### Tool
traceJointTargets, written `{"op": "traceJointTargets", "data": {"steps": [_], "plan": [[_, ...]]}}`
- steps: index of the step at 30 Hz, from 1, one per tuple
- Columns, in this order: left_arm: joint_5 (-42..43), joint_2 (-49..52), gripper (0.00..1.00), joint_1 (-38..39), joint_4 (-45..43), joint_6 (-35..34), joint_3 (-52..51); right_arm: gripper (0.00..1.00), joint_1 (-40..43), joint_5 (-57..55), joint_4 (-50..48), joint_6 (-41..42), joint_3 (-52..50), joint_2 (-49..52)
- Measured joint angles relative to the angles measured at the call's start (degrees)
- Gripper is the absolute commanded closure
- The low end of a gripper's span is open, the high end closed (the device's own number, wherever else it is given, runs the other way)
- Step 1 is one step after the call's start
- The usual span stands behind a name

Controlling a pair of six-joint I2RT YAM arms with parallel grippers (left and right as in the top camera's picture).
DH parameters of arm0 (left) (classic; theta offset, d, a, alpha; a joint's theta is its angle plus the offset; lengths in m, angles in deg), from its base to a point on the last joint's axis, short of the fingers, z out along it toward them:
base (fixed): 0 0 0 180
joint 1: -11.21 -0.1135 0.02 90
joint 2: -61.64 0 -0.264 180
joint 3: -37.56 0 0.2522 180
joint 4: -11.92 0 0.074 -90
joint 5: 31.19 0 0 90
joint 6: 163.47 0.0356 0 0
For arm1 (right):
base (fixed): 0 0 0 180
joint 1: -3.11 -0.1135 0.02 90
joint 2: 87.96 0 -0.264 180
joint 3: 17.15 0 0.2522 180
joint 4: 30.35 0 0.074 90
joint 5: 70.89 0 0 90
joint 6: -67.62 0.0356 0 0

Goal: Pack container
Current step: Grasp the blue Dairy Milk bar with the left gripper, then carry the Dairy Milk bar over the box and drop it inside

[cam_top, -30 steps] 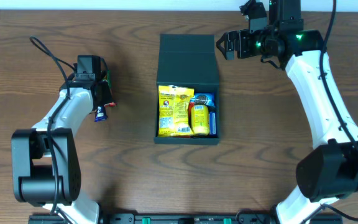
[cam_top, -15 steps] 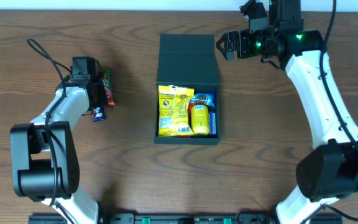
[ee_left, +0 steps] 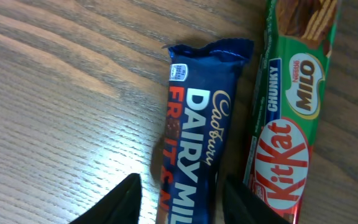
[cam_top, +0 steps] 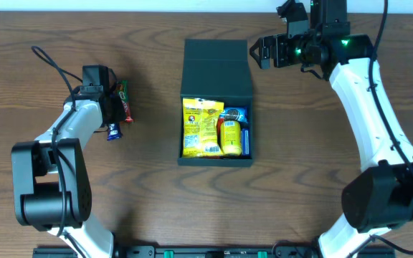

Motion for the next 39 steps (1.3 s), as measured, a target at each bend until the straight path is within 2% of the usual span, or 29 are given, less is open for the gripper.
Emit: {"op": "traceJointTargets", "data": {"steps": [7,13,17,22,26,39], "plan": [[0.1,1.3,0.57,0.0,0.0,0.0,0.0,0.01,0.0,0.0,0.0,0.0,0.0,0.0],[0.2,1.5,0.67,0.0,-0.7,0.0,0.0,0.01,0.0,0.0,0.0,0.0,0.0,0.0],[0.4,1.5,0.68,0.0,-0.9,0.2,0.0,0.01,0.0,0.0,0.0,0.0,0.0,0.0],[0.4,1.5,0.73,0.0,-0.9,0.2,0.0,0.01,0.0,0.0,0.0,0.0,0.0,0.0],[0.4,1.5,0.8,0.0,-0.9,0.2,0.0,0.01,0.0,0.0,0.0,0.0,0.0,0.0],[0.4,1.4,0.89,0.0,-1.0,-1.6,0.6,0.01,2.1,0.2,-0.3,0.0,0.0,0.0]]}}
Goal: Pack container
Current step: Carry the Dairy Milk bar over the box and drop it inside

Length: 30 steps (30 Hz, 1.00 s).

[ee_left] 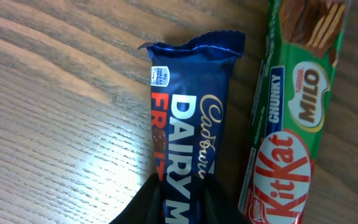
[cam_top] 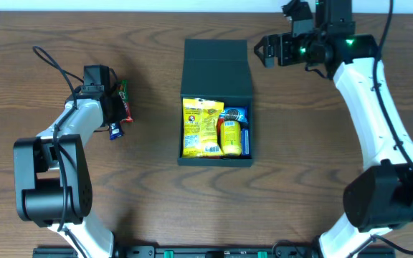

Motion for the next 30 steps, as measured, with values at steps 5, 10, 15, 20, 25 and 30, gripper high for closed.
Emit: {"op": "traceJointTargets", "data": {"steps": [5,10,15,20,25,30], "plan": [[0.0,-3.6,0.94,0.1,0.1,-0.3,0.1,0.01,2.6,0.0,-0.2,0.0,0.0,0.0],[0.0,-11.6,0.94,1.3,0.1,-0.4,0.6,0.01,5.6,0.0,-0.1,0.0,0.0,0.0],[0.0,-18.4,0.94,6.1,0.1,-0.5,0.9,0.01,8.7,0.0,-0.1,1.0,0.0,0.0],[0.2,-21.1,0.94,16.8,-0.1,-3.5,1.0,0.01,12.9,0.3,0.4,2.8,0.0,0.0],[0.2,-21.1,0.94,27.6,-1.3,-7.6,1.0,0.01,15.3,0.8,2.8,4.0,0.0,0.0],[1.3,-21.1,0.95,36.6,-1.6,-11.6,1.0,0.03,15.7,1.1,5.7,4.5,0.0,0.0]]}}
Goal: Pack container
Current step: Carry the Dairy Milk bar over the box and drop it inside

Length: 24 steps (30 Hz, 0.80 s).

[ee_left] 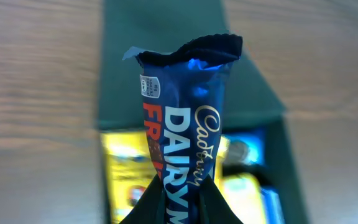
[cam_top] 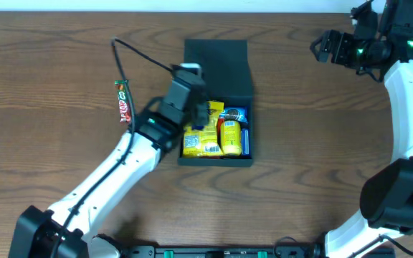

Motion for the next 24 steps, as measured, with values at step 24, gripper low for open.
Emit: {"op": "traceJointTargets", "data": {"steps": [24], "plan": [[16.9,13.6,0.94,6.5,8.0,-12.0,13.9,0.01,3.4,0.1,4.4,0.4,0.0,0.0]]}}
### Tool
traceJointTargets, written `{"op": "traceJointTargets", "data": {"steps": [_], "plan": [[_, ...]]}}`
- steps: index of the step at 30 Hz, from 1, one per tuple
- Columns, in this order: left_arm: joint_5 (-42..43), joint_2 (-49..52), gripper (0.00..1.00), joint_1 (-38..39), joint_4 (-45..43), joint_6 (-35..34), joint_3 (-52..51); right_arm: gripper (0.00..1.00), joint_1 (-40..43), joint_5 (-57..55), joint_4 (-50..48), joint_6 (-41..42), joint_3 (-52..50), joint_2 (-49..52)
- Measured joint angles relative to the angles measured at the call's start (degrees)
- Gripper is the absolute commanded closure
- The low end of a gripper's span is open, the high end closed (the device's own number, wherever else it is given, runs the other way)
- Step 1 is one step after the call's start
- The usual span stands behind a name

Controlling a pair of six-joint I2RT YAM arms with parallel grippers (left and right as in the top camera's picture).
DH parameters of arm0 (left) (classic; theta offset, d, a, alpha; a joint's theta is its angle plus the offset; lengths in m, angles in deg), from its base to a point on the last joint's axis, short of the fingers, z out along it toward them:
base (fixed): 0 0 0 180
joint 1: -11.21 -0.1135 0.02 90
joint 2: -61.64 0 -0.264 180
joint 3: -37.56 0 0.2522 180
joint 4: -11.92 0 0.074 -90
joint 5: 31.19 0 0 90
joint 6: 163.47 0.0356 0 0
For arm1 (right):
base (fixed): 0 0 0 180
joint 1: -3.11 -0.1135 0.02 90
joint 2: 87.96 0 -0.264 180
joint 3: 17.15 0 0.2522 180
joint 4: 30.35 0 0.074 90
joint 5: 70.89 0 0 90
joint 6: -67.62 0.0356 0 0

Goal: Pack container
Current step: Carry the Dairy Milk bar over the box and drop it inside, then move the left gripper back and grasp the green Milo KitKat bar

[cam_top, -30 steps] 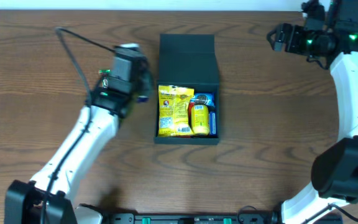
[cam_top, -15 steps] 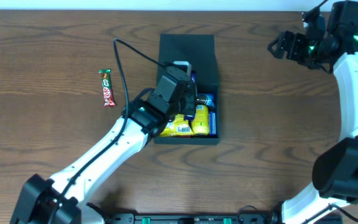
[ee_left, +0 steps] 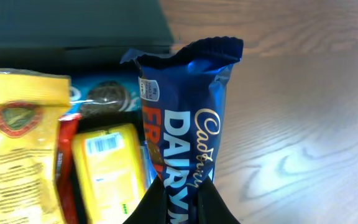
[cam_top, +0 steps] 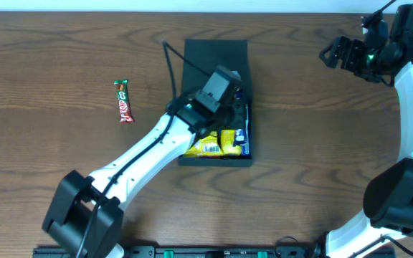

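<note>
My left gripper (ee_left: pixel 180 198) is shut on a blue Cadbury Dairy Milk bar (ee_left: pixel 185 118), holding it above the right side of the dark open box (cam_top: pixel 216 63). In the overhead view the left gripper (cam_top: pixel 229 107) hangs over the box's filled half, hiding the bar. Inside lie a yellow snack bag (ee_left: pixel 17 143), a yellow packet (ee_left: pixel 107 165) and an Oreo pack (ee_left: pixel 98 93). A green KitKat Milo bar (cam_top: pixel 122 100) lies on the table at the left. My right gripper (cam_top: pixel 334 53) is raised at the far right, its jaws apart and holding nothing.
The box's lid (cam_top: pixel 216 54) lies flat behind the filled half. A black cable (cam_top: pixel 181 63) runs from the left arm across the lid. Bare wooden table (cam_top: pixel 314 143) surrounds the box.
My left gripper has moved right with the Dairy Milk bar, from over the box's left part to over its right side. The right arm shifted slightly further right.
My left gripper stood open round the Dairy Milk bar beside the KitKat at the table's left. Then it was shut on the bar there. Later it held the bar over the box, and now over the box's right side. The right arm drew back to the right.
</note>
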Motion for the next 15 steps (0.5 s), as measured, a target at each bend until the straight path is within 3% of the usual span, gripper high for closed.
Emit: {"op": "traceJointTargets", "data": {"steps": [9,10,13,14,15], "plan": [[2.7,4.5,0.94,0.4,1.2,-2.6,1.4,0.01,0.0,0.0,0.3,0.0,0.0,0.0],[2.9,4.6,0.85,0.4,1.2,-2.7,1.4,0.01,0.0,0.0,0.3,0.0,0.0,0.0],[3.7,4.6,0.11,0.4,1.2,-2.8,1.4,0.01,0.0,0.0,0.3,0.0,0.0,0.0],[3.9,4.6,0.02,0.4,1.2,-2.9,1.4,0.01,0.0,0.0,0.5,0.0,0.0,0.0],[4.0,4.6,0.04,0.4,1.2,-2.9,1.4,0.01,0.0,0.0,0.5,0.0,0.0,0.0]]}}
